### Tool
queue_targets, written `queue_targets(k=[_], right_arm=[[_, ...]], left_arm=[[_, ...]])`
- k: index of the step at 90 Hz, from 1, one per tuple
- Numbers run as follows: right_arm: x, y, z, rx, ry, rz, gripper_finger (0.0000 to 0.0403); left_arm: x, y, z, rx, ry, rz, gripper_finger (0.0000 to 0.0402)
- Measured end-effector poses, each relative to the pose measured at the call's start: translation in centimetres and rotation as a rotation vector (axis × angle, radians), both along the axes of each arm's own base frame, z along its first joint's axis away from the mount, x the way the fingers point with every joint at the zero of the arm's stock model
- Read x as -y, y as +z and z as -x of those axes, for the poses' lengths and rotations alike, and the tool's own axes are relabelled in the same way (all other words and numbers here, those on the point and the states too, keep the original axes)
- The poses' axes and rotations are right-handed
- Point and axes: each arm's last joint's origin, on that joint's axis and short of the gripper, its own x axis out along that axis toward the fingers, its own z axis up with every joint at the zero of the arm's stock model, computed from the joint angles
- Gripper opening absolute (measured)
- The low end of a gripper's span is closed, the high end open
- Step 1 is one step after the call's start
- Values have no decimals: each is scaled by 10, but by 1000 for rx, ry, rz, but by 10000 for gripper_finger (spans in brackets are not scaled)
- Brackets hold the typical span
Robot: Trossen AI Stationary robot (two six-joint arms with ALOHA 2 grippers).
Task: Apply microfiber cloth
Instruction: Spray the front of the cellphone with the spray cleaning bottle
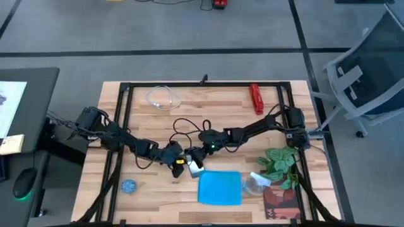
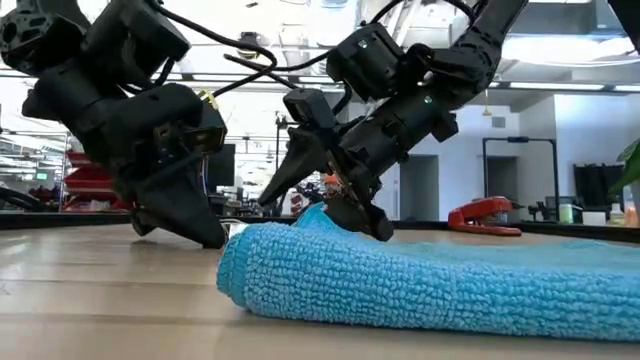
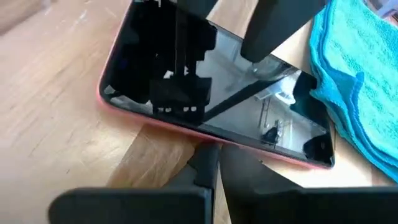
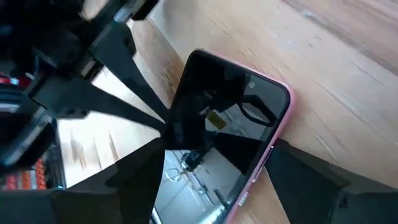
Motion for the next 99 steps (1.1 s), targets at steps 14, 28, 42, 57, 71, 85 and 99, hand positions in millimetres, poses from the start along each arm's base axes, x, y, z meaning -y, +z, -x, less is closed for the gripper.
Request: queue_targets(k=[14, 28, 42, 57, 71, 85, 99], right_arm=[[-2, 4, -4, 61, 38, -4, 246], [-5, 8, -6, 118, 82, -19, 213], [-4, 7, -6, 119, 67, 1, 123], [-2, 8, -7, 126, 35, 56, 18], [-4, 15, -6, 146, 37, 139, 14], [-6, 36, 3, 122, 64, 295, 13], [-12, 68, 21, 51, 87, 489, 12]], left_arm=[[-7, 0, -1, 12, 65, -47, 0], [-13, 0, -2, 12, 104, -66, 0], [-13, 0, -2, 12, 103, -64, 0], [-5, 1, 0, 8, 76, -66, 0], [4, 12, 13, -43, 21, -77, 0], [22, 33, 31, -36, -67, -127, 0], [47, 49, 42, 96, -180, -248, 0]])
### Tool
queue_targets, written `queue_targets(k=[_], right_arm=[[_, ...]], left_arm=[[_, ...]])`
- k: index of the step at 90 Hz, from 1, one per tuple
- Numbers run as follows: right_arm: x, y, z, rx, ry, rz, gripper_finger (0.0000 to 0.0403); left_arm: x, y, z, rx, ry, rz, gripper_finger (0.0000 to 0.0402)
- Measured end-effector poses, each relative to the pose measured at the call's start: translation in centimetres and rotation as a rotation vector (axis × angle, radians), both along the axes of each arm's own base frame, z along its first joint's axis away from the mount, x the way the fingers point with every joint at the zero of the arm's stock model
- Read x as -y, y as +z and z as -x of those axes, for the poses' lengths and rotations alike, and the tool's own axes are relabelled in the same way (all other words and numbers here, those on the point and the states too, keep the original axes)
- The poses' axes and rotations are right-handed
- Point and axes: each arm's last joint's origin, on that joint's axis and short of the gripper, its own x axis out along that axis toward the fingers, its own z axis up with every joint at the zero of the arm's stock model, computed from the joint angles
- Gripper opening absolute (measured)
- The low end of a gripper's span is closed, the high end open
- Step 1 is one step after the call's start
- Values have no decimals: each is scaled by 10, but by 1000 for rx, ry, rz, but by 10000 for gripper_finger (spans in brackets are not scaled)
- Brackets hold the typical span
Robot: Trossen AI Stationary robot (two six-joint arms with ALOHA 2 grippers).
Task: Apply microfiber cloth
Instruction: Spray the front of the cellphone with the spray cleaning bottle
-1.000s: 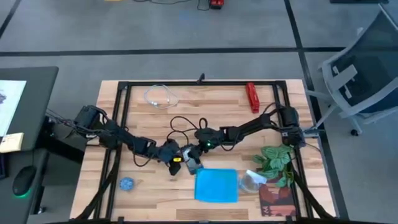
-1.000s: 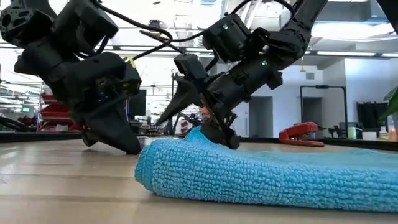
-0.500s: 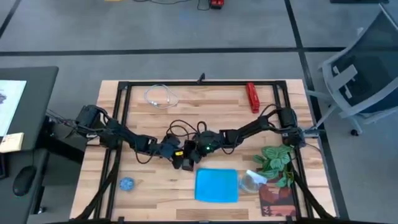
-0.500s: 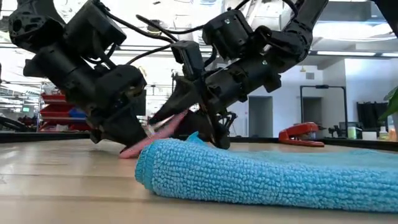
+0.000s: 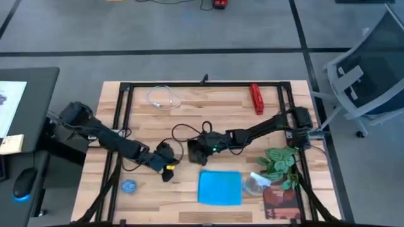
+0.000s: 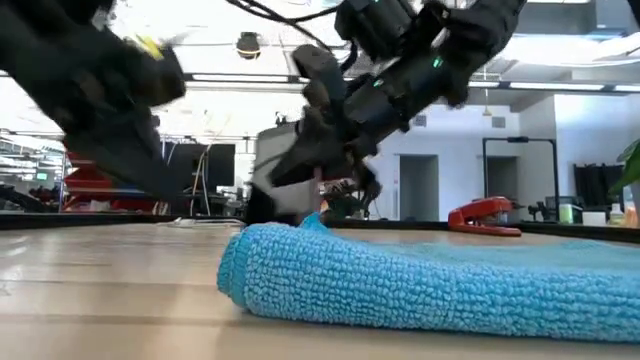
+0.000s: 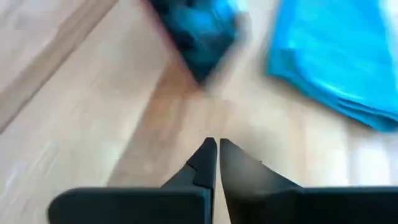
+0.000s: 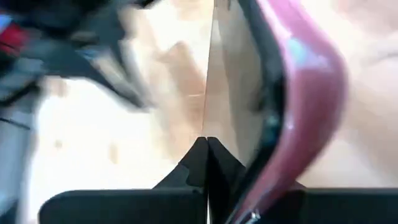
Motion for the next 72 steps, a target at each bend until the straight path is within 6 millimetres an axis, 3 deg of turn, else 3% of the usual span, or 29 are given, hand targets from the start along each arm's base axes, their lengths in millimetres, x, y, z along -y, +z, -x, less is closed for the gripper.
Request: queue_targets(k=[16, 31, 39, 57, 72], right_arm=[[-30, 41, 18, 75, 91, 138, 12], [-58, 55, 27, 139, 185, 190, 12], [-67, 59, 27, 186, 229, 219, 12], [-71, 60, 27, 211, 250, 242, 12], [-74, 59, 29, 199, 257, 245, 12]], left_arm=[[3, -5, 4, 307, -86, 7, 29], [-7, -7, 2, 502, -94, -48, 94], [-4, -1, -10, 590, -168, -69, 133], [8, -1, -47, 568, -219, -121, 207], [12, 4, -72, 531, -192, -124, 227]])
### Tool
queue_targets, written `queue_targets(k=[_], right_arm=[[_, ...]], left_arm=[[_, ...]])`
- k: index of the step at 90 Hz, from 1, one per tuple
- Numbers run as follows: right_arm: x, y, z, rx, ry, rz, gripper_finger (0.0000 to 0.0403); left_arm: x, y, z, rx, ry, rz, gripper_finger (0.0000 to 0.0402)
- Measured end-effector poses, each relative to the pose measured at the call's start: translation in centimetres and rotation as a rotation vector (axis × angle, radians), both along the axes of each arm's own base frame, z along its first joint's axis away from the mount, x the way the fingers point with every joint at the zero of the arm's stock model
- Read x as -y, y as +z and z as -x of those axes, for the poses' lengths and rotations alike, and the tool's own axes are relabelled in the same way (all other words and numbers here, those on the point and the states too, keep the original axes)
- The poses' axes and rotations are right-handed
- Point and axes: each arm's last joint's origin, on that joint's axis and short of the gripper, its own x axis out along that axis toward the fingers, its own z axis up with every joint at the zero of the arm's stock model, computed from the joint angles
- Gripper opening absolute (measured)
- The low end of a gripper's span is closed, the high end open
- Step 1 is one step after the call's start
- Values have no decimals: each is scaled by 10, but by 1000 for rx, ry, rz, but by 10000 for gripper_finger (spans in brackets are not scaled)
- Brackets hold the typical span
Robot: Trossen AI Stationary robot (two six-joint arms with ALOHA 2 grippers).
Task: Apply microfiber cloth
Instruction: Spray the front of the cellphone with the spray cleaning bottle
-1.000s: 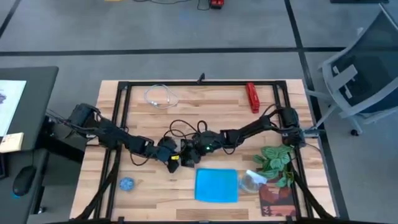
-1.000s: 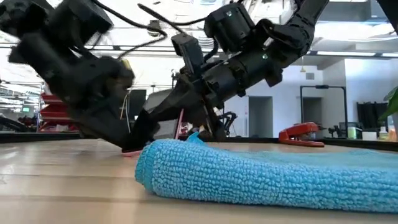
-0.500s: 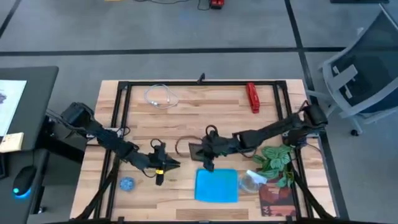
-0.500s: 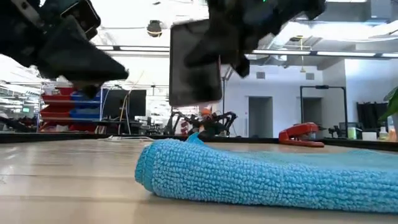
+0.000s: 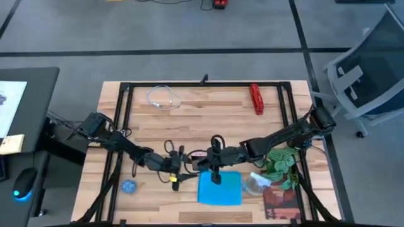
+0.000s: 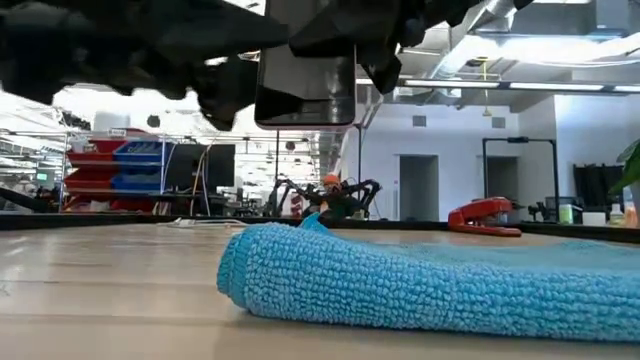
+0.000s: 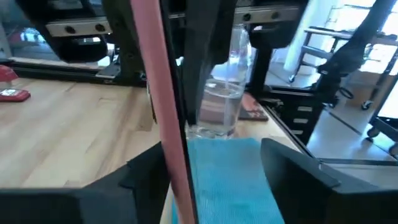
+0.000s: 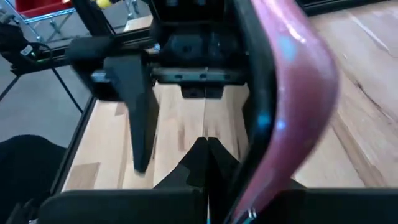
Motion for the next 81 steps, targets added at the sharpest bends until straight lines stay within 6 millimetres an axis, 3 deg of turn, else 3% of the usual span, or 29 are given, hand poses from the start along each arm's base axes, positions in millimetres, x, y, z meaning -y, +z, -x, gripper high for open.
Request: queue_targets(k=[20, 44, 62, 81], right_arm=[[-5, -1, 3, -9, -30, 28, 12], [-5, -2, 3, -22, -46, 9, 55], [-2, 0, 7, -48, -40, 48, 60], [9, 30, 29, -70, -71, 72, 66]], left_arm=[[6, 7, -18, -109, 18, 1, 182], [9, 12, -29, -200, 65, 2, 19], [6, 7, -25, -215, 89, 43, 7], [2, 5, -25, -220, 107, 59, 4]])
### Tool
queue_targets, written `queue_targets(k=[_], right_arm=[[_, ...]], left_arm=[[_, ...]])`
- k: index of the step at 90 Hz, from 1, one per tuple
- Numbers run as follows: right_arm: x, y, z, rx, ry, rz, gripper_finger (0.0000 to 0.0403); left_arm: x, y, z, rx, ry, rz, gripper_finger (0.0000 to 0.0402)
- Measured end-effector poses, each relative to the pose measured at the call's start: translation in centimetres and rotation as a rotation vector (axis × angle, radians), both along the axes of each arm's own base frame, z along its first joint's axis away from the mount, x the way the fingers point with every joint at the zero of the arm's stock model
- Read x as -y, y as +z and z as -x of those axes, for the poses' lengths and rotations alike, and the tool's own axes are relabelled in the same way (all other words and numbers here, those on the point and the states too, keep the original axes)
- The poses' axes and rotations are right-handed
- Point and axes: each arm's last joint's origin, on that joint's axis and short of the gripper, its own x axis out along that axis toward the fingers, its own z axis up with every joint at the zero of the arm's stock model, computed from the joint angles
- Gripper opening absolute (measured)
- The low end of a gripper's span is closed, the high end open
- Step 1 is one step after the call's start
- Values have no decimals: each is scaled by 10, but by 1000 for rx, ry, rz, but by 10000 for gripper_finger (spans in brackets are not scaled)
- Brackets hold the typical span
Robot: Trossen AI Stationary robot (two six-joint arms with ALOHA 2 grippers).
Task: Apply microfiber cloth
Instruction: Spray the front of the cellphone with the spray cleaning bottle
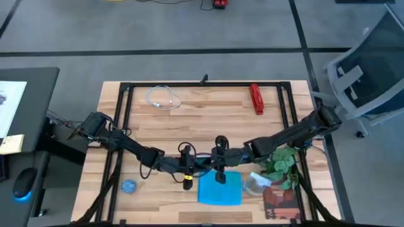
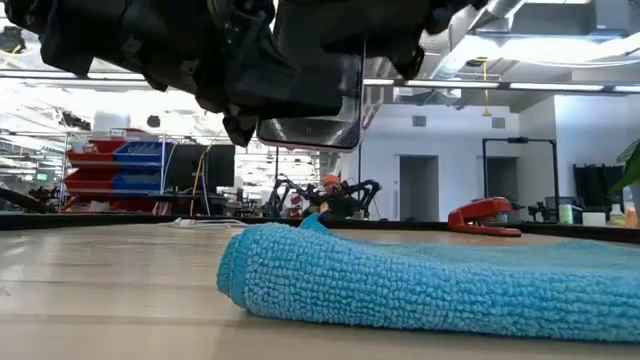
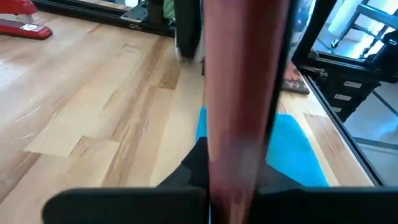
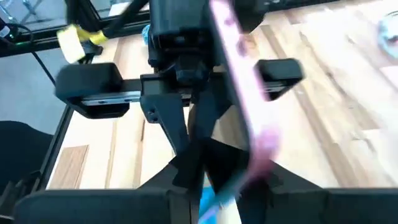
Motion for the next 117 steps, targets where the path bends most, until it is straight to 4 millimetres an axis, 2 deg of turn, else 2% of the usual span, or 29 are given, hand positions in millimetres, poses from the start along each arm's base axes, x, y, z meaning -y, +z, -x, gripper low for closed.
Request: queue_targets(k=[11, 31, 40, 53, 69, 88, 102, 117], right_arm=[[8, 26, 20, 20, -23, 8, 89], [21, 75, 65, 122, -40, -51, 163], [23, 92, 74, 206, -19, -142, 181], [20, 115, 77, 343, 7, -187, 193], [-21, 145, 92, 211, 146, -140, 223], [-83, 163, 100, 52, 130, -143, 262], [-136, 160, 107, -97, 137, -258, 265], [-187, 136, 109, -222, 85, -352, 265]], left_arm=[[0, 1, 0, 8, 5, 1, 4], [1, -1, 1, -7, -13, -9, 4], [0, -1, 1, -9, -8, -19, 4], [0, -1, 1, -8, -10, -18, 4], [0, -2, 1, -12, -5, -22, 6], [0, -3, 1, -21, -2, -18, 5], [1, -2, 1, -14, -1, -3, 5], [19, 13, -3, 56, -150, 59, 4]])
